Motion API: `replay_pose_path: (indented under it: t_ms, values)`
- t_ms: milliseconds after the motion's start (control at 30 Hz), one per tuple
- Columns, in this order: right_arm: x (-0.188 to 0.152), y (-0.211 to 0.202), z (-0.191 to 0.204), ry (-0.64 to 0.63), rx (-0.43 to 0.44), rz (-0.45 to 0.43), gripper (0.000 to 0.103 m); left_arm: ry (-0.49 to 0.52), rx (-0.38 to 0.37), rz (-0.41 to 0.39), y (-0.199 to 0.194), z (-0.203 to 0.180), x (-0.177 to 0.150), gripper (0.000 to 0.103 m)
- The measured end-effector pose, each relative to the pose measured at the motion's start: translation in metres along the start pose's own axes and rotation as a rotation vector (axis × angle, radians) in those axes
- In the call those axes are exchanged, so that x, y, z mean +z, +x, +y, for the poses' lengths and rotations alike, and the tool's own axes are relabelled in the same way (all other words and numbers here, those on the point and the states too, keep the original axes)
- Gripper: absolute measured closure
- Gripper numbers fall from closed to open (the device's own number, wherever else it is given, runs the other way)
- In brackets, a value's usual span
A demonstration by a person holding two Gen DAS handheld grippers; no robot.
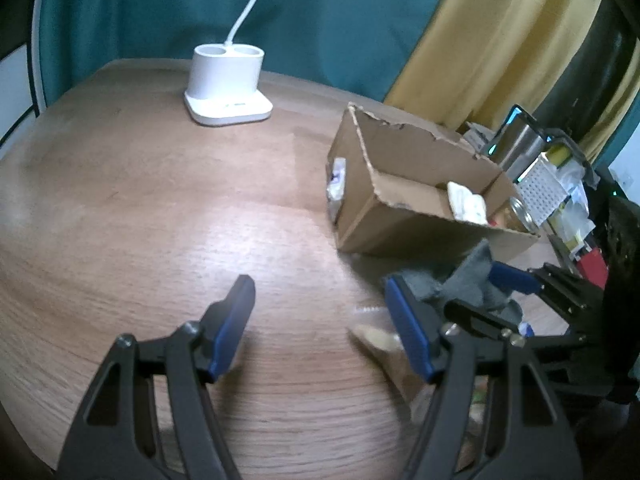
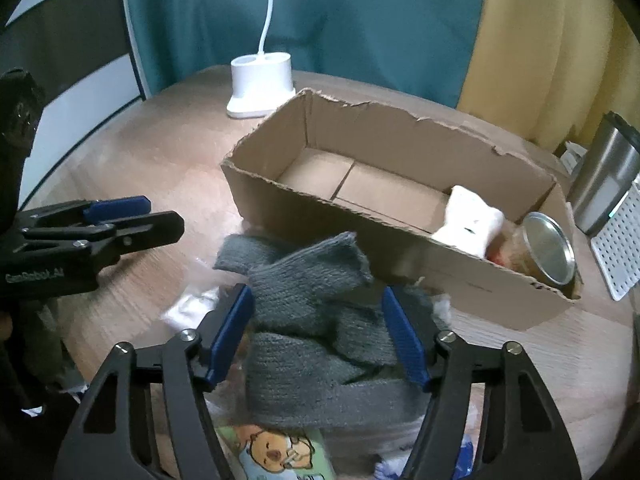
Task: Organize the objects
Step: 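Grasp the grey knit gloves with the right tool, then grasp the cookie bag with the left tool while the right tool holds the gloves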
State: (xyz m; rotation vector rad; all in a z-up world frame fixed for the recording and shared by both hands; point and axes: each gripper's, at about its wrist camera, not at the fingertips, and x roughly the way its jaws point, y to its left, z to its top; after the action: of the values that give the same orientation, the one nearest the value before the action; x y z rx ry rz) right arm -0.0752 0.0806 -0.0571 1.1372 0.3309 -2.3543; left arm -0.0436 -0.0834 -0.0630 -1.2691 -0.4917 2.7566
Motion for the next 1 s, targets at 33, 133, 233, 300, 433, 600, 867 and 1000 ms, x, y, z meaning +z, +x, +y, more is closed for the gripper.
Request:
replay_pose_path:
  t_ms: [33,133,233,300,433,600,867,1000]
  values:
    - [0.001,0.002,0.001,-0.006,-0.001,0.002,0.038,0.002,-0.001,0.004,0.001,0.000,-0.001,0.034]
    - [0.001,0.007,0.005,-0.018,0.020,0.014,0.058,0.003,-0.010,0.015,0.003,-0.002,-0.002,0.034]
    - [0.001,0.007,0.007,-0.030,0.030,0.011,0.062,0.010,-0.020,0.023,0.004,-0.007,-0.004,0.033]
    - [0.000,0.006,0.004,-0.023,0.050,0.008,0.066,0.016,-0.024,0.026,0.004,-0.011,-0.006,0.033]
    - [-0.002,-0.002,0.000,-0.009,0.061,-0.018,0.068,0.034,-0.032,0.028,0.002,-0.021,-0.007,0.033]
    - [-0.004,-0.015,-0.008,0.012,0.054,-0.055,0.068,0.057,-0.033,0.039,0.003,-0.034,-0.009,0.033]
    - [-0.010,-0.040,-0.027,0.048,0.046,-0.117,0.068,0.100,-0.038,0.089,0.014,-0.059,-0.017,0.033]
    - [-0.014,-0.050,-0.038,0.071,0.042,-0.141,0.068,0.114,-0.012,0.122,0.024,-0.067,-0.022,0.033]
